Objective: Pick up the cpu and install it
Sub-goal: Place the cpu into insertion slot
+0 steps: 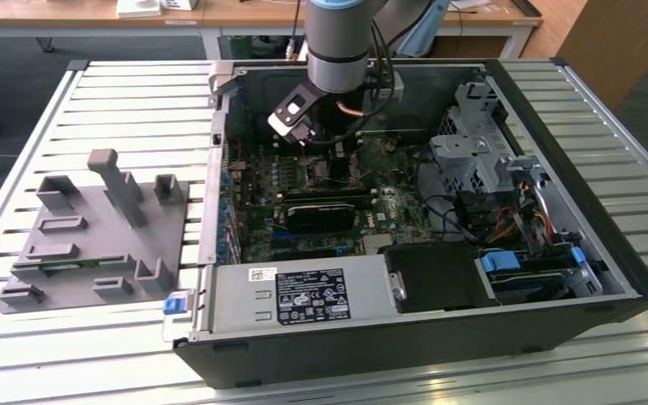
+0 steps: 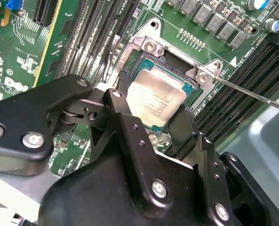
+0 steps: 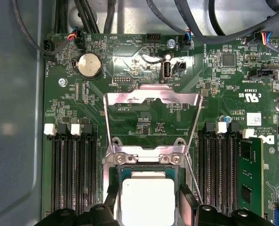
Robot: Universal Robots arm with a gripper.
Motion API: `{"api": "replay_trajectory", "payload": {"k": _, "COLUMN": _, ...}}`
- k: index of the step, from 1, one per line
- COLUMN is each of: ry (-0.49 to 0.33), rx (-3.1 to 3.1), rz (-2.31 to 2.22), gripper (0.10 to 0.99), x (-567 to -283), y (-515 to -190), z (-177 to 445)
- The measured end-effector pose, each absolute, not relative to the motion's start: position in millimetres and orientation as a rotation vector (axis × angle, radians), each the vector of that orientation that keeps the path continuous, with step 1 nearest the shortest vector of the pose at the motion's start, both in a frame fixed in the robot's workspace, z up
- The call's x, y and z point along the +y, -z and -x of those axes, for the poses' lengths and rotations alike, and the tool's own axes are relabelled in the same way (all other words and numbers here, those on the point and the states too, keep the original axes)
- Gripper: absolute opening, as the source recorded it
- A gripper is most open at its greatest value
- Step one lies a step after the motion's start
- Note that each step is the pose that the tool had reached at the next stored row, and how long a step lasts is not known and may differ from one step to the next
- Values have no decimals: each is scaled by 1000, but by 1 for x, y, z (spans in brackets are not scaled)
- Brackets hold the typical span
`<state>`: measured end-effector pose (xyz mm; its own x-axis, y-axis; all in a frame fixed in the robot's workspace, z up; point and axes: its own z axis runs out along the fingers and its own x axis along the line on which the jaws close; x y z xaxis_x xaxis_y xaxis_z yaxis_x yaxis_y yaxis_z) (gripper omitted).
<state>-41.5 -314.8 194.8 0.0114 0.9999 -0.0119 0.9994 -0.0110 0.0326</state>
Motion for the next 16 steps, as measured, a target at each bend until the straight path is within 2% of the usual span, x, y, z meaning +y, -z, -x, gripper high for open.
{"api": "replay_trajectory", "payload": {"k": 7, "ry": -22, "rx": 2187, "rz": -2212, "gripper": 600, "x": -315, "y": -206, "z": 42}}
{"api": "replay_trajectory", "payload": {"k": 8, "ry": -21, "rx": 2187, "rz": -2212, "gripper": 537, "x": -315, "y": -208, "z": 42}}
{"api": "replay_trajectory", "payload": {"k": 9, "ry": -21, "rx": 2187, "rz": -2212, "gripper": 537, "x": -315, "y": -209, "z": 42}}
{"api": "replay_trajectory", "payload": {"k": 11, "ry": -20, "rx": 2188, "rz": -2213, "gripper": 416, "x": -315, "y": -211, "z": 41}}
{"api": "replay_trajectory", "payload": {"k": 12, "ry": -20, "rx": 2188, "rz": -2213, "gripper": 416, "x": -315, "y": -212, "z": 41}}
{"api": "replay_trajectory", "payload": {"k": 13, "ry": -20, "rx": 2188, "rz": -2213, "gripper": 357, "x": -315, "y": -212, "z": 41}}
{"api": "replay_trajectory", "payload": {"k": 14, "ry": -20, "rx": 2187, "rz": -2213, "gripper": 357, "x": -315, "y": -213, "z": 41}}
{"api": "replay_trajectory", "payload": {"k": 16, "ry": -19, "rx": 2187, "rz": -2213, "gripper": 239, "x": -315, "y": -213, "z": 41}}
